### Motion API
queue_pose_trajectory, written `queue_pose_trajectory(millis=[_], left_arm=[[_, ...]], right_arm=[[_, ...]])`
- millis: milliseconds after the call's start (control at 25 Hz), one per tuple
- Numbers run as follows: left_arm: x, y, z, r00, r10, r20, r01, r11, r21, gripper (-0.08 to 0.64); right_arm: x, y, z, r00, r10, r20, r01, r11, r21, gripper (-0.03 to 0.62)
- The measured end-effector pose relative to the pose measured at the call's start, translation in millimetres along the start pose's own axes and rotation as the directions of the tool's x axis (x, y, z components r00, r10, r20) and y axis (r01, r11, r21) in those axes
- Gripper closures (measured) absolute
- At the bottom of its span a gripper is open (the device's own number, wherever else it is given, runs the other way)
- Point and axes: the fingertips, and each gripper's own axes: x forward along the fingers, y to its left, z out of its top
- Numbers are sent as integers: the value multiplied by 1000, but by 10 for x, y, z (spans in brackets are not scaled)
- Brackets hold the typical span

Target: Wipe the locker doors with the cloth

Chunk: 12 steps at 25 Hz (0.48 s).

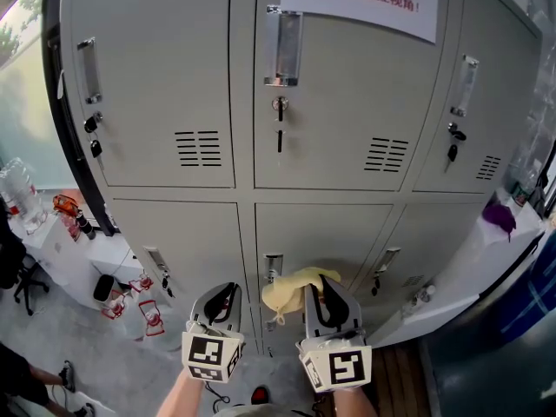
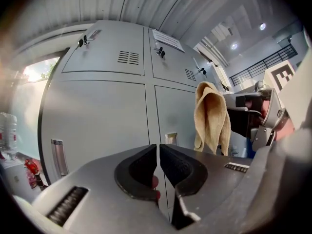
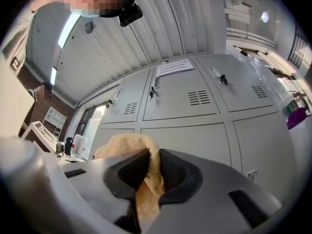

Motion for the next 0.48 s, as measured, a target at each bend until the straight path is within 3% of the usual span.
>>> queue_pose_trajectory(millis=[480], left_arm=[[2, 179, -64, 999, 40, -16, -40, 999, 7, 520]], right_arm=[[524, 365, -262, 993, 111, -32, -110, 993, 33, 525]])
